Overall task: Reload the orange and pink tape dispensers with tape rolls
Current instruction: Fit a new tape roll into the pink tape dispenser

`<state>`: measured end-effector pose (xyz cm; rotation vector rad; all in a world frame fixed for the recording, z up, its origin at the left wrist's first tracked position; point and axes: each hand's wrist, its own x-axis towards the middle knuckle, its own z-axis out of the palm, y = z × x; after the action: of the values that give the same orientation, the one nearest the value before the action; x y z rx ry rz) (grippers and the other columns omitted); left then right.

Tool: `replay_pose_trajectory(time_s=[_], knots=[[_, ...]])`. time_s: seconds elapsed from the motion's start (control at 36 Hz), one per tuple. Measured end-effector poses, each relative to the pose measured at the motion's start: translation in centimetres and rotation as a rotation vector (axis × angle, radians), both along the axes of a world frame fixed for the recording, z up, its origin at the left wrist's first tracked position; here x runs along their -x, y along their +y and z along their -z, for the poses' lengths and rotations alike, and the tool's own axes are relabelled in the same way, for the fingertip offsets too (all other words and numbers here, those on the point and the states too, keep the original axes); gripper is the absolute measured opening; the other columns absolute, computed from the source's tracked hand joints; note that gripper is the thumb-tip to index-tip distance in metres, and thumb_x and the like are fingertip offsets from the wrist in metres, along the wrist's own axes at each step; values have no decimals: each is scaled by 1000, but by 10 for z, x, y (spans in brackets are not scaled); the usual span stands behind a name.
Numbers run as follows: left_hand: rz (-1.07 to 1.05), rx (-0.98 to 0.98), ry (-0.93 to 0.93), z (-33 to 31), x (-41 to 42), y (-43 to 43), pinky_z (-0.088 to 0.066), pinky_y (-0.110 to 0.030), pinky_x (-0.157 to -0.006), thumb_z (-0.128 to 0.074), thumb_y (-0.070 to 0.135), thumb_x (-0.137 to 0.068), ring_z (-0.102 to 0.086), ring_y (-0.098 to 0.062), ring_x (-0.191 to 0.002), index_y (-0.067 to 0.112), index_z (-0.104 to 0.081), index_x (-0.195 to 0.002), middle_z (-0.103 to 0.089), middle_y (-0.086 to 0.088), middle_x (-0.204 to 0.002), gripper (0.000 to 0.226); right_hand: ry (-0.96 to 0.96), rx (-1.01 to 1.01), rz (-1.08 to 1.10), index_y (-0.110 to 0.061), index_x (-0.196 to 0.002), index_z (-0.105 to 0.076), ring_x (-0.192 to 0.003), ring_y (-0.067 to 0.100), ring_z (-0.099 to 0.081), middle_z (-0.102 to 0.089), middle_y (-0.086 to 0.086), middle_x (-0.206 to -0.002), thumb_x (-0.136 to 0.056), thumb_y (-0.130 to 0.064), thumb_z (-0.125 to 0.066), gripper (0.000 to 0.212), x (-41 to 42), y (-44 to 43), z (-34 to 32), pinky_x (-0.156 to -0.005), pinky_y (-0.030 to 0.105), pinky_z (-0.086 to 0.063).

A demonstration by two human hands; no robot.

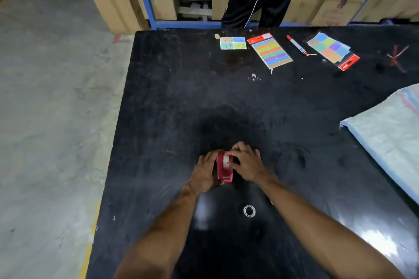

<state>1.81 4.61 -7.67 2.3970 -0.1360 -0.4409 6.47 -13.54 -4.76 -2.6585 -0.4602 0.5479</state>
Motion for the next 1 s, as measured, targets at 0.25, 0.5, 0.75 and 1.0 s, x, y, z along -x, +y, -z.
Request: replay_pose_trajectory(time_s=[0.25, 0.5, 0.75, 1.0], knots=[[-55, 43, 32, 11, -2, 4, -45, -42, -103, -88, 44, -49, -47, -19, -123, 45, -27, -143, -44, 17, -144, 111, -26, 121, -82, -38, -123, -62, -114, 21, -46, -45, -4, -122, -88, -50, -60, 37, -6, 5, 8, -91, 43, -34], [-79, 51, 42, 10, -1, 2, -43, -42, -104, -88, 49, -51, -46, -17, -123, 45, -29, -139, -46, 15, -139, 106, -155, 127, -131, -35, -117, -60, -105, 18, -50, -50, -10, -119, -84, -42, -61, 34, -1, 6, 4, -85, 42, -31], [-97, 60, 55, 6, 1, 1, -42, -46, -106, -81, 58, -51, -43, -18, -129, 46, -27, -142, -42, 18, -143, 106, -269, 131, -170, -31, -103, -64, -96, 17, -59, -70, -12, -103, -78, -51, -65, 32, 14, -1, 8, -82, 40, -27], [-74, 51, 37, 8, 1, 1, -42, -49, -106, -79, 64, -52, -43, -18, -129, 44, -26, -144, -40, 19, -144, 107, -325, 145, -198, -23, -100, -65, -94, 22, -59, -73, -4, -88, -84, -39, -43, 31, 10, 2, 4, -86, 43, -27]])
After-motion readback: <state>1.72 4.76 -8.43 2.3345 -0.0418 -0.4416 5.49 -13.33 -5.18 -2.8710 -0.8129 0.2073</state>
